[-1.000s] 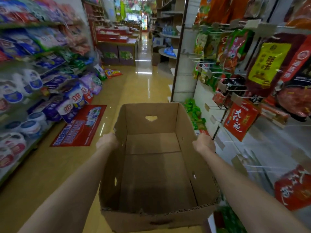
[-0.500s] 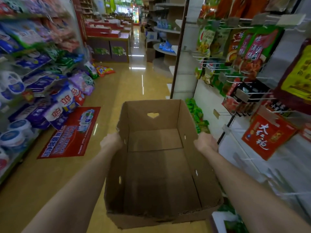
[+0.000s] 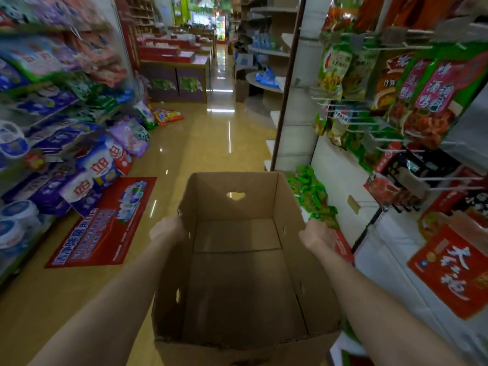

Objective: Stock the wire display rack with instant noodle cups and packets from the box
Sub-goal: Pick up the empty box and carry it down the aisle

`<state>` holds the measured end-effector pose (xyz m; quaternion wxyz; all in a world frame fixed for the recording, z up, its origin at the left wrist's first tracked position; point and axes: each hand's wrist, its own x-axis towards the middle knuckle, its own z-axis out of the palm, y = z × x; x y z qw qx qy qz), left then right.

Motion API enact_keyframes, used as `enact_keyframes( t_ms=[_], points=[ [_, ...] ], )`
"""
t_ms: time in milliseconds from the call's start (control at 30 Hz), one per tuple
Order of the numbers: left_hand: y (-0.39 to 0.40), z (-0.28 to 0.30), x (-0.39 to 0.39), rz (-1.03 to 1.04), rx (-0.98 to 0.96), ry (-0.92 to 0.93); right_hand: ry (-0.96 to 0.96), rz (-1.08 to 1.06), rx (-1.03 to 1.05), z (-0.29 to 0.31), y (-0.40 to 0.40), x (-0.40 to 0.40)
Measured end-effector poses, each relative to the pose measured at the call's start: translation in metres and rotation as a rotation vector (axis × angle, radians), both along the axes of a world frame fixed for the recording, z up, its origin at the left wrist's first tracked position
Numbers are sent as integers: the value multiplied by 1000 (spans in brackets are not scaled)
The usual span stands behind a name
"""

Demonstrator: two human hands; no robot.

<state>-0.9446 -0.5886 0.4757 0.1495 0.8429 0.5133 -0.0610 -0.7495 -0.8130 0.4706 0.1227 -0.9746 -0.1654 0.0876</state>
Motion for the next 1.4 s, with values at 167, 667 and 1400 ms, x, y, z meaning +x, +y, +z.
enact_keyframes(
  t_ms=[167,667,1400],
  points=[
    [29,30,63,57,36,-61,-12,-2,73,28,40,73],
    [116,17,180,33,11,-8,24,24,40,14,130,194],
    [324,-1,348,-168,-47,-12,-31,-196,53,9,299,310]
  ],
)
